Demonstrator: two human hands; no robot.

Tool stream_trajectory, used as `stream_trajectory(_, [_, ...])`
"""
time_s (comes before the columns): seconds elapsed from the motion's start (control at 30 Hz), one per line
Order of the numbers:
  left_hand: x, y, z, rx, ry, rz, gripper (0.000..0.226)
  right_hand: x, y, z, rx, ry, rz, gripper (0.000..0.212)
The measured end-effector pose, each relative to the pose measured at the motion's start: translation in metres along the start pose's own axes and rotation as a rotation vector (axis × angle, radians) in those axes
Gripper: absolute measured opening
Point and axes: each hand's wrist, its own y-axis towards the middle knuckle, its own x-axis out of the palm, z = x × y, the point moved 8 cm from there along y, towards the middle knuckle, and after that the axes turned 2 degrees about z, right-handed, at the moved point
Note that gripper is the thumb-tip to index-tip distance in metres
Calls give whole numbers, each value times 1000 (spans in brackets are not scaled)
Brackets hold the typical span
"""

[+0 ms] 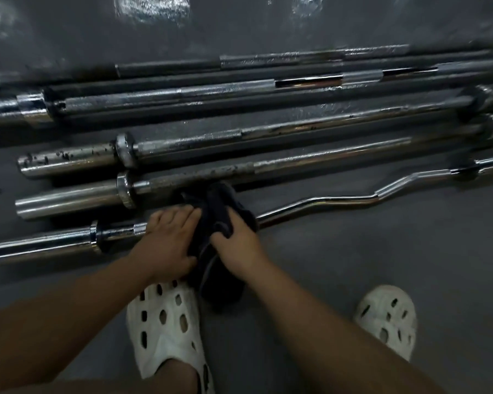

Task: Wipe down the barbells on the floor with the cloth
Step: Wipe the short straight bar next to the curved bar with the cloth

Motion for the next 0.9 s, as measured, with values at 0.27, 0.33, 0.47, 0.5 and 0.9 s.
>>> stream_trajectory(0.27, [-1, 3, 6, 18, -23, 43, 101, -95, 1, 67, 254, -237, 470, 72])
stream_trajectory(0.33, [-4, 4, 4, 15, -34, 19, 101, -29, 8, 34, 100, -179, 196, 72])
stream_trajectory(0.47, [-6, 1, 2, 27, -89, -18, 103, -28, 15, 1, -146, -128, -27, 65])
stream_trajectory(0.5, [-6, 1, 2, 33, -95, -23, 104, -54, 20, 13, -161, -147, 56, 63])
stream_trajectory(0.9, [-2, 4, -3, 42, -110, -61, 112, -64, 15, 5, -63, -291, 158, 52])
